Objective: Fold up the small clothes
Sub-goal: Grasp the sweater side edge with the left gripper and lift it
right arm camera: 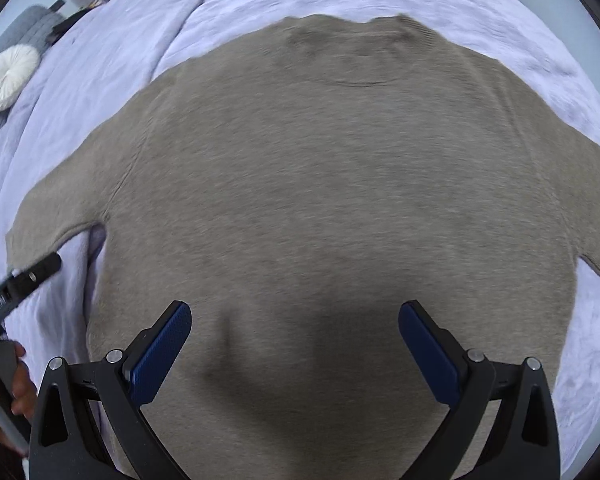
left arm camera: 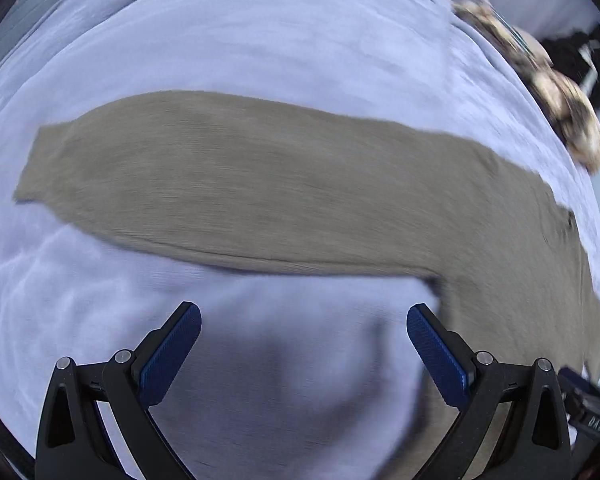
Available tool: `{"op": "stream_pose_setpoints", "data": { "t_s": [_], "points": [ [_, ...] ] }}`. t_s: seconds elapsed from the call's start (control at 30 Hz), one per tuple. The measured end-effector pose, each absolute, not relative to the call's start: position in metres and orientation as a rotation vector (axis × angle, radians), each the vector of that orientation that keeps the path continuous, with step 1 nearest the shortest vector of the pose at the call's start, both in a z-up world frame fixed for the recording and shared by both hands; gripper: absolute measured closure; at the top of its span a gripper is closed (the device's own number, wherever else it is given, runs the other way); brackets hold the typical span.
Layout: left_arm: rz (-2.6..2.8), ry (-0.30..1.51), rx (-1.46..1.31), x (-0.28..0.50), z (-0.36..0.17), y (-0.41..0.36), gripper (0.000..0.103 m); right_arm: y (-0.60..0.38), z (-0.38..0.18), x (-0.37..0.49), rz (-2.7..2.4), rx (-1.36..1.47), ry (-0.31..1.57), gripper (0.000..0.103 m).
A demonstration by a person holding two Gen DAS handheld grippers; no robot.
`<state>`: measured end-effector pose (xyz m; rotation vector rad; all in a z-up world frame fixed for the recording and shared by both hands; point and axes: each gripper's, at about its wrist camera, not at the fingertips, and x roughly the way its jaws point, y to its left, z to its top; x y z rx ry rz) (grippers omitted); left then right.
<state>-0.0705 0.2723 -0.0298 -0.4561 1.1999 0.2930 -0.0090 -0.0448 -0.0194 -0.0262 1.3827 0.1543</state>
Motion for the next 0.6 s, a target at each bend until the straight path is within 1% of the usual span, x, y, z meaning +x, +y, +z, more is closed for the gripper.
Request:
{"op": "stream_pose_setpoints", "data": {
  "t_s": [0.13, 0.2, 0.33, 0.43, 0.47, 0.5, 0.53, 0.6],
  "points": [
    [0.392, 1.116, -0.616, -0.091, -0.043, 0.341, 0.0, -0.016, -0.02, -0.014, 0.202, -0.069, 1.395, 0.0],
    [0.386, 1.075, -0.739, -0.094, -0.054, 0.368, 0.0, -0.005, -0.023, -0.013, 0.209, -0.085, 1.41, 0.0],
    [0.35, 0.992, -0.886, -0.084, -0.07, 0.384, 0.0, 0.02, -0.027, -0.012, 0.22, -0.11, 1.416, 0.0],
    [0.352, 0.937, -0.921, -0.07, -0.066, 0.377, 0.0, 0.028, -0.033, -0.009, 0.236, -0.113, 1.456, 0.0],
    [0.359, 0.917, -0.929, -0.07, -0.064, 0.378, 0.007, 0.033, -0.033, -0.008, 0.241, -0.115, 1.458, 0.0],
    [0.371, 0.904, -0.932, -0.068, -0.063, 0.379, 0.024, 0.036, -0.031, -0.01, 0.249, -0.114, 1.46, 0.0],
    [0.377, 0.898, -0.937, -0.065, -0.063, 0.379, 0.036, 0.041, -0.032, -0.009, 0.252, -0.116, 1.458, 0.0],
    [0.333, 0.881, -0.971, -0.066, -0.062, 0.381, 0.084, 0.045, -0.029, -0.011, 0.27, -0.104, 1.46, 0.0]
  ]
}}
